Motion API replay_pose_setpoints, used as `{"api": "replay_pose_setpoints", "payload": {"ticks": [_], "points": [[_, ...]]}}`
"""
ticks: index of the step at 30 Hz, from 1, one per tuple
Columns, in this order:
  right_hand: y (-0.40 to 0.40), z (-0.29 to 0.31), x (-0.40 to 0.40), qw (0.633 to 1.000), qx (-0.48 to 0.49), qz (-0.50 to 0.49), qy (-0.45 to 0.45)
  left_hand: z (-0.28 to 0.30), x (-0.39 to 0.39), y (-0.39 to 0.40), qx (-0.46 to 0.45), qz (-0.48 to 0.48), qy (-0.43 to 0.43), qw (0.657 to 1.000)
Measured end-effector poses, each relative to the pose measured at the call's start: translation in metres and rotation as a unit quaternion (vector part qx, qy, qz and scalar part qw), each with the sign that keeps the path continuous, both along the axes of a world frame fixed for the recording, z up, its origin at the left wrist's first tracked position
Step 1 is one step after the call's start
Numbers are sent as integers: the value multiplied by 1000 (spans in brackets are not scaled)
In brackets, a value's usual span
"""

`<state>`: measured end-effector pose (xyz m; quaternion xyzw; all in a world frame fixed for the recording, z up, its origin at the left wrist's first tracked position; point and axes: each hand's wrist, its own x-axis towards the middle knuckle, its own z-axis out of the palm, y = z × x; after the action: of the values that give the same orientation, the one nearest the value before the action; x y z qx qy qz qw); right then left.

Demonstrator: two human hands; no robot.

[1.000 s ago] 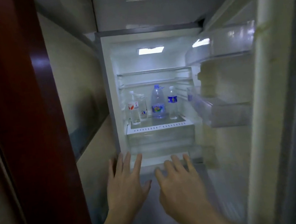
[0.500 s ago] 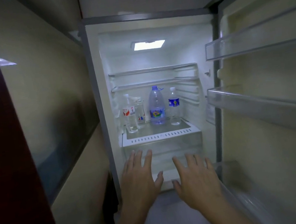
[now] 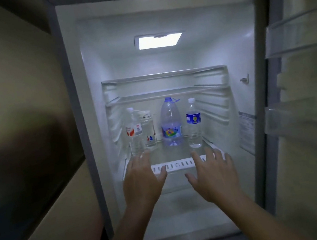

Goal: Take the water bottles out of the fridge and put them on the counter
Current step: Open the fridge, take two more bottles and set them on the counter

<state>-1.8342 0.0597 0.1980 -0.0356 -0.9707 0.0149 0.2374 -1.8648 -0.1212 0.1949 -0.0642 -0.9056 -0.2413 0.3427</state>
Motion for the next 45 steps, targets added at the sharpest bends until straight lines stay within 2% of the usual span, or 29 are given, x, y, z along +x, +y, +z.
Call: {"api": "replay_pose_setpoints", "payload": {"ticks": [2,9,16,20,24,29,33,35,40,42,45], "points": [[5,2,-17,1000,7,-2,5,4,-17,1,45,17,-5,999],[12,9,-83,999,14,-22,39,21,-83,3,111,35,-17,993],[17,39,-154,996,-15,-42,81,49,-155,14,242,66,33,968],[20,52,-197,991,-82,-51,98,58,-192,19,262,90,59,959],[32,53,-229,983,-149,-51,93,64,-226,25,274,109,55,954],[56,57,-260,961,-238,-43,132,70,-257,24,300,121,44,945],[64,59,-282,958,-250,-35,139,72,-272,22,299,120,50,945],[65,61,-294,942,-301,-17,147,72,-278,19,300,133,42,944],[68,63,-319,867,-461,44,185,67,-280,10,286,136,45,947],[67,61,-323,851,-478,60,208,64,-278,9,285,132,53,948],[63,55,-322,849,-469,85,229,65,-270,10,275,135,65,950]]}}
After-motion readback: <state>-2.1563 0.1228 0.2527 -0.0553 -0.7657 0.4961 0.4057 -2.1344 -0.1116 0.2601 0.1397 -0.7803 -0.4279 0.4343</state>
